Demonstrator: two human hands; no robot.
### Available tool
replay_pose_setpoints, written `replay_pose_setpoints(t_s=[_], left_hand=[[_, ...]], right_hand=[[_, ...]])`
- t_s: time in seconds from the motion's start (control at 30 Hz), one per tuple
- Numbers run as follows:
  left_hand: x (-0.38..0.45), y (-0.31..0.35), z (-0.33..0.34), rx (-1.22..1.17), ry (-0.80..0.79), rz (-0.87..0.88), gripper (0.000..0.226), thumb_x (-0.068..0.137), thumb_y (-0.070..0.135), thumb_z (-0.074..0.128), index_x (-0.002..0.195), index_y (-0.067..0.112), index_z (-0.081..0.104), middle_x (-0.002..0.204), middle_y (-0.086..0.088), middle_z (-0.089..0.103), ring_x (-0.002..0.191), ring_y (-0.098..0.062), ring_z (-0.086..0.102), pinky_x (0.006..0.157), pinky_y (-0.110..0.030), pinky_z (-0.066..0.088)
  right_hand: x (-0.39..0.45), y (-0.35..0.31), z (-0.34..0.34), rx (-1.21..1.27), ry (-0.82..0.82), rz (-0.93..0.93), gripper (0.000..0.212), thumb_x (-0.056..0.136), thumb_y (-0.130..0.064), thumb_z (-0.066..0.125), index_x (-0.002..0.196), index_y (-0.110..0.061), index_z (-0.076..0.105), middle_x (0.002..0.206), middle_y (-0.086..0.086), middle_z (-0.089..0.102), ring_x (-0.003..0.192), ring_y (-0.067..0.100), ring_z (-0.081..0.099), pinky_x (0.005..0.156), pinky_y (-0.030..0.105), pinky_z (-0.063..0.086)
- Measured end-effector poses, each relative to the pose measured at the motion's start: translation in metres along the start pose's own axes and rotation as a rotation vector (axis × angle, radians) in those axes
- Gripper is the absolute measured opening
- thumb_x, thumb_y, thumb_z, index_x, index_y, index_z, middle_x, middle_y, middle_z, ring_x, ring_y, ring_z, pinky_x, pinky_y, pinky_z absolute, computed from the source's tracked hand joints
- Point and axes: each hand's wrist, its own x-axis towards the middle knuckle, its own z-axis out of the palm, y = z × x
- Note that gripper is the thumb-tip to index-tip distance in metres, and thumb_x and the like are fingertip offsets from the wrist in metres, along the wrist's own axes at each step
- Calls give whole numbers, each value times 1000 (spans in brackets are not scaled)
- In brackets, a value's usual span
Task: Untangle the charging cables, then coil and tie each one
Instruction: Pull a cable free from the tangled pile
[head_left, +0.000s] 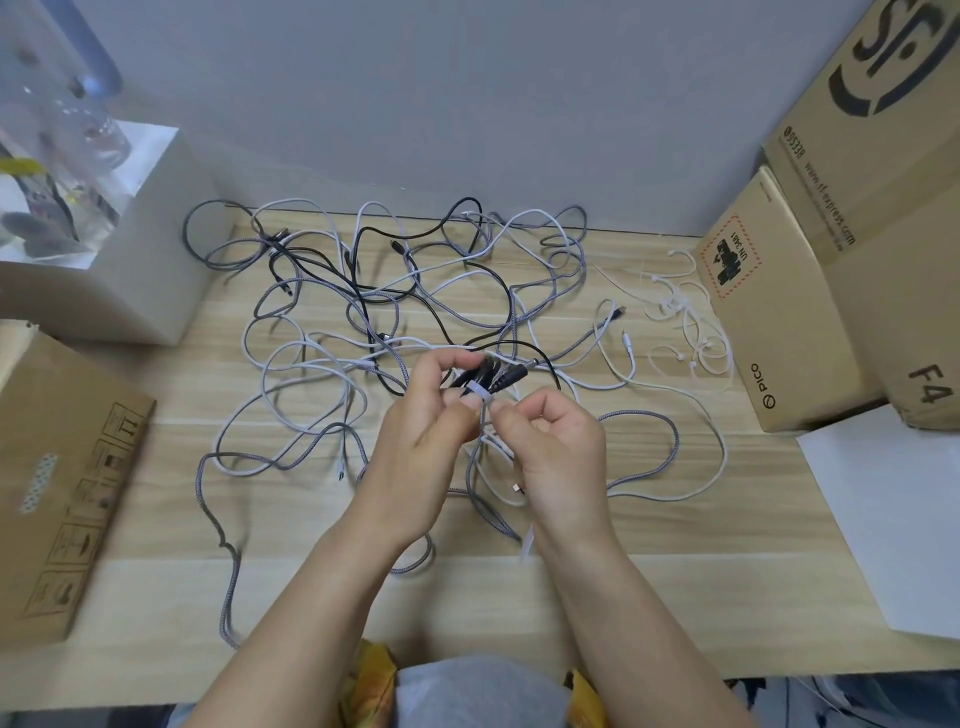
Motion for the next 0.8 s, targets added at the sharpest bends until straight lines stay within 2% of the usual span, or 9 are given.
replay_pose_setpoints(t_s=[0.03, 0.13, 0.23, 0.33, 0.43, 0.53, 0.6, 0.67, 0.8], left_hand=[[-1, 0, 0, -34, -20, -2, 37, 73, 43, 48, 105, 23, 49, 53, 16, 50, 56, -2, 44, 58, -18, 36], [-1, 2, 3, -71, -25, -73, 38, 71, 50, 57, 94, 20, 51, 59, 9, 58, 54, -5, 45, 57, -22, 37], [0, 6, 5, -175, -109, -142, 25, 81, 35, 57, 75, 11, 54, 51, 7, 43, 49, -8, 37, 50, -17, 35], [0, 12, 6, -356, -145, -201, 31, 88, 25, 51, 58, 19, 55, 49, 4, 34, 49, -13, 30, 51, -21, 33], [-1, 17, 15, -498, -93, -273, 47, 94, 11, 41, 48, 19, 49, 47, 0, 33, 45, -13, 30, 48, -21, 36], [-2, 19, 25, -535, -88, -258, 43, 89, 10, 40, 47, 16, 46, 45, -2, 32, 43, -14, 31, 47, -23, 38], [-2, 22, 30, -542, -118, -243, 31, 82, 18, 42, 51, 13, 43, 43, -1, 30, 41, -14, 32, 48, -24, 37], [-2, 24, 33, -591, -127, -238, 27, 80, 22, 42, 56, 11, 42, 42, 0, 30, 38, -12, 32, 47, -24, 37], [-4, 27, 37, -638, -111, -222, 20, 80, 24, 44, 66, 10, 43, 40, 5, 32, 35, -8, 32, 45, -21, 38]], right_hand=[[-1, -2, 0, -7, 3, -26, 37, 81, -2, 67, 56, -13, 41, 40, -10, 32, 39, 5, 22, 40, 16, 20], [-5, -8, -1, -41, -23, -86, 39, 82, 11, 60, 57, -8, 38, 31, -8, 39, 28, 3, 37, 44, 6, 34], [-5, -14, -4, -61, -100, -136, 38, 78, 18, 56, 55, -7, 38, 37, 3, 52, 33, 12, 50, 46, 14, 42], [-5, -17, -5, -5, -183, -103, 36, 80, 15, 55, 59, -9, 42, 48, 16, 59, 41, 23, 56, 47, 23, 47], [-6, -22, -2, 117, -185, -38, 26, 75, 3, 61, 76, -14, 41, 46, 9, 55, 36, 18, 48, 42, 20, 40], [-4, -27, -6, 239, -171, -5, 30, 67, -5, 51, 89, -19, 37, 39, 4, 48, 30, 17, 43, 45, 26, 29], [-4, -31, -10, 317, -147, -5, 31, 66, -3, 46, 91, -19, 36, 33, -4, 41, 27, 15, 40, 44, 27, 26], [-5, -31, -14, 404, -122, 6, 28, 67, -4, 44, 89, -19, 37, 31, -9, 31, 26, 12, 27, 40, 24, 23], [-4, -32, -18, 555, -79, 33, 24, 67, -4, 42, 84, -21, 37, 39, -8, 10, 37, 17, 6, 42, 21, 16]])
